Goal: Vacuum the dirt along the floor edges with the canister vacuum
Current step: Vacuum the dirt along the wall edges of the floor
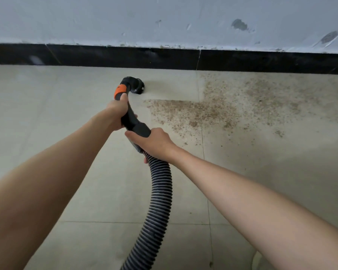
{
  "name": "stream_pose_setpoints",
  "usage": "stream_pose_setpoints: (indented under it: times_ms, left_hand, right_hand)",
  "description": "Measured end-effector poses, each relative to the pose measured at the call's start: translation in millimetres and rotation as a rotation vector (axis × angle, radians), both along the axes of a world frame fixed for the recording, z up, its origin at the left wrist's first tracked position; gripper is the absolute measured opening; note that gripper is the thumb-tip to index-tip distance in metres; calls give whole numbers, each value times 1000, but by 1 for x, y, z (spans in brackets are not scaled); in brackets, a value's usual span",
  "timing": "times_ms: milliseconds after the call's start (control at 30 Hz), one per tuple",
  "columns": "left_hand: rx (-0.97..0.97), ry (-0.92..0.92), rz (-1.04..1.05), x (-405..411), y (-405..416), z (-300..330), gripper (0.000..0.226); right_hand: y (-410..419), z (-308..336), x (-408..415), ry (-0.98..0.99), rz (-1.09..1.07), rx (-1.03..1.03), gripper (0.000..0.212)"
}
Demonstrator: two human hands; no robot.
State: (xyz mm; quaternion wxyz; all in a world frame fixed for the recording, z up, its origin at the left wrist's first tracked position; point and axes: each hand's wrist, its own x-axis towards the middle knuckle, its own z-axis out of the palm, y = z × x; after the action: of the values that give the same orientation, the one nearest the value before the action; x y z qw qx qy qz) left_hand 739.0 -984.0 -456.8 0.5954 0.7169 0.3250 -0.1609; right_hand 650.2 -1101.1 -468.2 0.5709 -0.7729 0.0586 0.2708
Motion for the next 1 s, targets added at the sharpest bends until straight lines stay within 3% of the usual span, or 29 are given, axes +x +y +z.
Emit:
stream_pose_setpoints:
  times_ms: [533,1000]
  left_hand:
    - [-18,-9,67,-74,8,-23,36]
    - [-60,-9,-105,-68,-54,-27,35]
  right_hand:
    - [10,-25,-79,42,-59,30,41]
    - [-35,-30,-90,44,-227,27,41]
